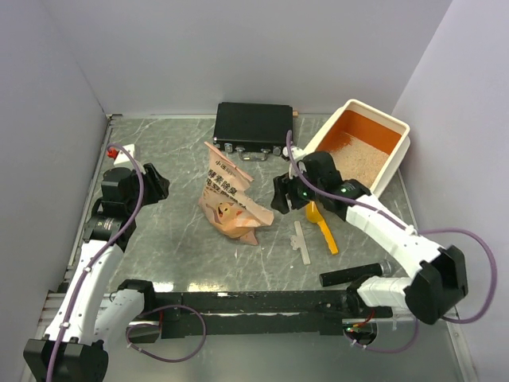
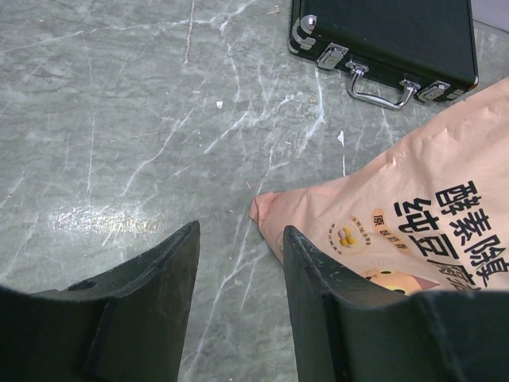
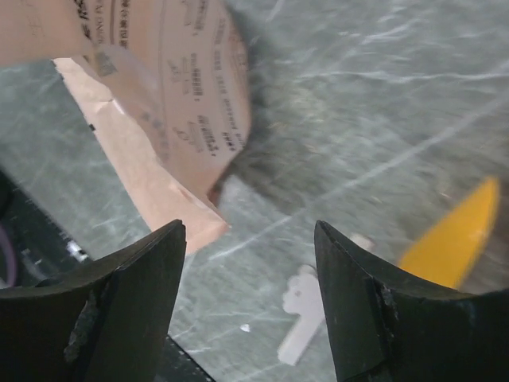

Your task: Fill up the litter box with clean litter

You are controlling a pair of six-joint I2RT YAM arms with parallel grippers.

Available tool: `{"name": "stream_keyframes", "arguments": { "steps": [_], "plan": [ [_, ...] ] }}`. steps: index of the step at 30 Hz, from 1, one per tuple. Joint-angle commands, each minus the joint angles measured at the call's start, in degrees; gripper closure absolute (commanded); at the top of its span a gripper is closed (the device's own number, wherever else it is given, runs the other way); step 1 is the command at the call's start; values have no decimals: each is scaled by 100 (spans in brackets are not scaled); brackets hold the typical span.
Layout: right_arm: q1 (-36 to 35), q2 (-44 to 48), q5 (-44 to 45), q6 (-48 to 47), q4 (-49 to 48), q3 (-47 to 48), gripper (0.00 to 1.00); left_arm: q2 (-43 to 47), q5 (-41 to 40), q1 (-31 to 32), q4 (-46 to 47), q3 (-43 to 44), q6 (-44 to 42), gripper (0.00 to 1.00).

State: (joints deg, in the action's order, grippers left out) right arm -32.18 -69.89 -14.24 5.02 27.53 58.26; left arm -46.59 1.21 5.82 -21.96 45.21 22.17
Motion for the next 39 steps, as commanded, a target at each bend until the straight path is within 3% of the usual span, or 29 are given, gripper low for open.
{"name": "stream_keyframes", "arguments": {
  "steps": [1, 6, 16, 24, 32, 35, 37, 38, 39],
  "plan": [
    [300, -261, -1730, 202, -1223, 28, 26, 88, 54, 15, 121, -12, 41, 49],
    [757, -543, -3188, 333, -2144, -209, 26, 88, 72, 15, 121, -12, 24, 48],
    [881, -1606, -4296, 377, -2691, 36, 22, 106, 151, 24, 130, -12, -3, 48],
    [740, -1967, -4702, 421, -2947, 36, 19, 89, 204, 24, 121, -12, -11, 48],
    [275, -2108, -4421, 132, -2623, 36, 20, 132, 221, 33, 130, -21, -3, 48],
    [160, -2012, -4228, 26, -2472, 10, 24, 141, 239, 24, 130, -21, -3, 48],
    [81, -1880, -3973, -18, -2350, -16, 34, 167, 239, 24, 130, -21, 6, 48],
    [46, -1819, -3851, -123, -2270, -16, 40, 176, 239, 24, 130, -39, 6, 48],
    [-15, -1722, -3658, -202, -2139, 10, 56, 185, 256, 24, 130, -39, 6, 48]
  ]
}}
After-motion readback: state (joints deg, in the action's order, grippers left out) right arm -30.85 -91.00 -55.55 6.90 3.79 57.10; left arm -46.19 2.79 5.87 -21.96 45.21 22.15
